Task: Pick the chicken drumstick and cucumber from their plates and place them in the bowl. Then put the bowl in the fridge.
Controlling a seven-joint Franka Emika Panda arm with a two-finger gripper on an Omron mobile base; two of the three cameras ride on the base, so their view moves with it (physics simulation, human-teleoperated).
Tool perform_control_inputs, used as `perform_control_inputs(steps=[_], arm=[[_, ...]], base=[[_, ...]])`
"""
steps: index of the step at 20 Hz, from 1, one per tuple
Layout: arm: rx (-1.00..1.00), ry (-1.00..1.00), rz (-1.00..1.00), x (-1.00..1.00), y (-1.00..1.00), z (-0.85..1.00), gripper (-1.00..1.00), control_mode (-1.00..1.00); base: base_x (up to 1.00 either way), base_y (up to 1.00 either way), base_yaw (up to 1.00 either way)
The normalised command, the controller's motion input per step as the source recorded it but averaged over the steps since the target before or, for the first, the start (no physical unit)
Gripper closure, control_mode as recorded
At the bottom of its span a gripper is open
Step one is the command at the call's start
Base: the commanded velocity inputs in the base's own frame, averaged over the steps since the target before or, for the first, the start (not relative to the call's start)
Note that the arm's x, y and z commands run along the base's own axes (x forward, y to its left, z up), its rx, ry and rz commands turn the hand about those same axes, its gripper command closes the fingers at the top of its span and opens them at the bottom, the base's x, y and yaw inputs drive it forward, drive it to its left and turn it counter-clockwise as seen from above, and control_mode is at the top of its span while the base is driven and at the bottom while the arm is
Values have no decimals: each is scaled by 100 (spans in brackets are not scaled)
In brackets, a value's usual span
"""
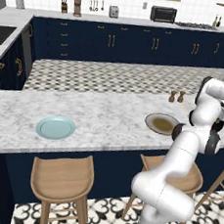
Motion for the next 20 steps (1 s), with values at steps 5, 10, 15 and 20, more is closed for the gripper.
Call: perform_control_inputs(steps=[5,10,15,20], arm=[[-1,-4,13,-100,37,40,-100,-100],[-9,-1,12,-100,77,-17,-100,-100],[-14,-1,27,-100,97,-47,-100,-100],[-22,-14,67,-79,35,-12,-100,-100]], base=[[0,0,0],[0,0,0],[0,0,0],[0,0,0]])
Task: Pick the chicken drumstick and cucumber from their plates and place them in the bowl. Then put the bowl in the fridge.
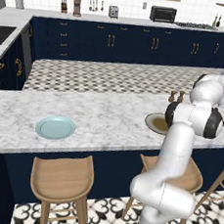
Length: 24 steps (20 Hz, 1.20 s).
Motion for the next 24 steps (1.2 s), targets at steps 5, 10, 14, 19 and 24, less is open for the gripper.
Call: perform_control_inputs(steps=[5,10,14,19,24], arm=[[-6,-16,62,-19,-13,13,-100,-100],[9,-5,47,27,-10,0,-100,-100],[13,0,36,60,-35,9,-100,-100],[16,0,11,19,-65,1,-100,-100],[29,-3,-23,12,-49,0,-100,-100]], base=[[0,0,0],[0,0,0],[0,0,0],[0,0,0],[0,0,0]])
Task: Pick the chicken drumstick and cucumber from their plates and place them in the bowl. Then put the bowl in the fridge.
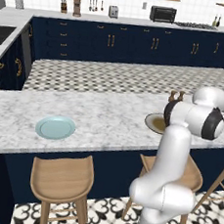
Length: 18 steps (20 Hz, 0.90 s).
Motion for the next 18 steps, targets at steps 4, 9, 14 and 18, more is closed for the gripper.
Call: perform_control_inputs(steps=[4,9,14,18], arm=[[35,0,-30,33,-38,1,-100,-100],[20,-6,-33,55,0,0,-100,-100],[0,-10,-26,32,6,-36,-100,-100],[-13,-12,-31,-1,18,-69,-100,-100]], base=[[0,0,0],[0,0,0],[0,0,0],[0,0,0]])
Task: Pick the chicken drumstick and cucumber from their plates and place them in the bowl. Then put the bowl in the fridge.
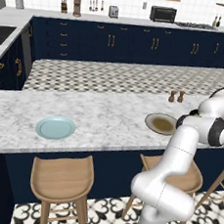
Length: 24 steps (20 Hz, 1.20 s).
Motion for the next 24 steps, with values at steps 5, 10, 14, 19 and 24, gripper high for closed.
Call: perform_control_inputs(steps=[5,10,14,19,24], arm=[[-25,-8,-32,20,23,-34,-100,-100],[-8,-1,-13,13,34,0,-100,-100],[-5,-7,-13,0,13,-39,-100,-100],[-6,-8,-14,3,-3,-19,-100,-100],[-9,-1,-11,24,-9,0,-100,-100]], base=[[0,0,0],[0,0,0],[0,0,0],[0,0,0],[0,0,0]])
